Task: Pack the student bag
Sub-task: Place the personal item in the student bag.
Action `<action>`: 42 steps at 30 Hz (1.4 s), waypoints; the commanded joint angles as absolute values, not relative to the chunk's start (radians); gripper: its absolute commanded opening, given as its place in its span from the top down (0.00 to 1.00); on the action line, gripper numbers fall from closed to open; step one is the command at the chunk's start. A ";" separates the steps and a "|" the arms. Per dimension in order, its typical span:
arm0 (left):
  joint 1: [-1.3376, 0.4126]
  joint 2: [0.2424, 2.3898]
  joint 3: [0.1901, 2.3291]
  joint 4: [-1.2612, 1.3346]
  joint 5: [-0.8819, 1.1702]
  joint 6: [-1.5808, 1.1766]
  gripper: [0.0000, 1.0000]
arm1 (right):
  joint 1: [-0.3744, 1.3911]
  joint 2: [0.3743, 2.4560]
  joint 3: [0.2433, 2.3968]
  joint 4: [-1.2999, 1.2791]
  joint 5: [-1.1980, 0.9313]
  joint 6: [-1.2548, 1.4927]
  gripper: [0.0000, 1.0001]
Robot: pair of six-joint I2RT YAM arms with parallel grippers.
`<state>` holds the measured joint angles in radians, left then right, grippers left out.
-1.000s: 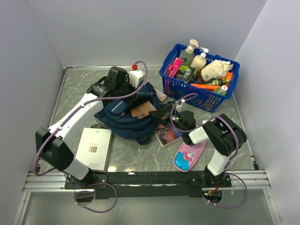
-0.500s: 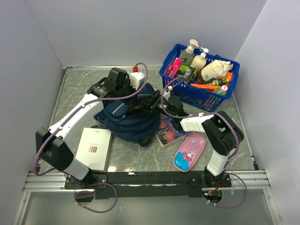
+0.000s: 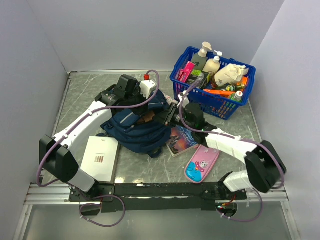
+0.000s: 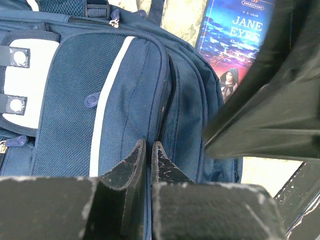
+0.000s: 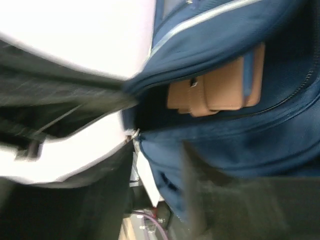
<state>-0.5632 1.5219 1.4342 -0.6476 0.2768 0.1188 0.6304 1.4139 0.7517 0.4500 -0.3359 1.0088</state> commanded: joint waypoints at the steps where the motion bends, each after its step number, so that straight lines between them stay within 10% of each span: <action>1: -0.581 1.505 1.460 -0.512 0.368 0.101 0.97 | 0.650 1.342 0.765 0.302 -0.243 0.821 0.83; 3: -0.580 1.505 1.462 -0.514 0.370 0.098 0.97 | 0.652 1.361 0.782 0.276 -0.224 0.802 1.00; 31: -0.580 1.491 1.421 -0.520 0.436 0.097 0.93 | 0.741 1.533 0.968 0.256 0.023 0.810 1.00; 35: -0.577 1.512 1.419 -0.517 0.472 0.074 0.79 | 0.772 1.323 0.830 0.192 0.118 0.712 0.41; 42: -0.488 1.588 1.485 -0.552 0.601 0.038 0.45 | 0.939 1.097 0.805 0.032 0.265 0.572 0.32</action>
<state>-0.5594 1.5463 1.4170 -0.5770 0.4755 0.0776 0.8429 1.1423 0.7971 0.1326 0.1497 0.6842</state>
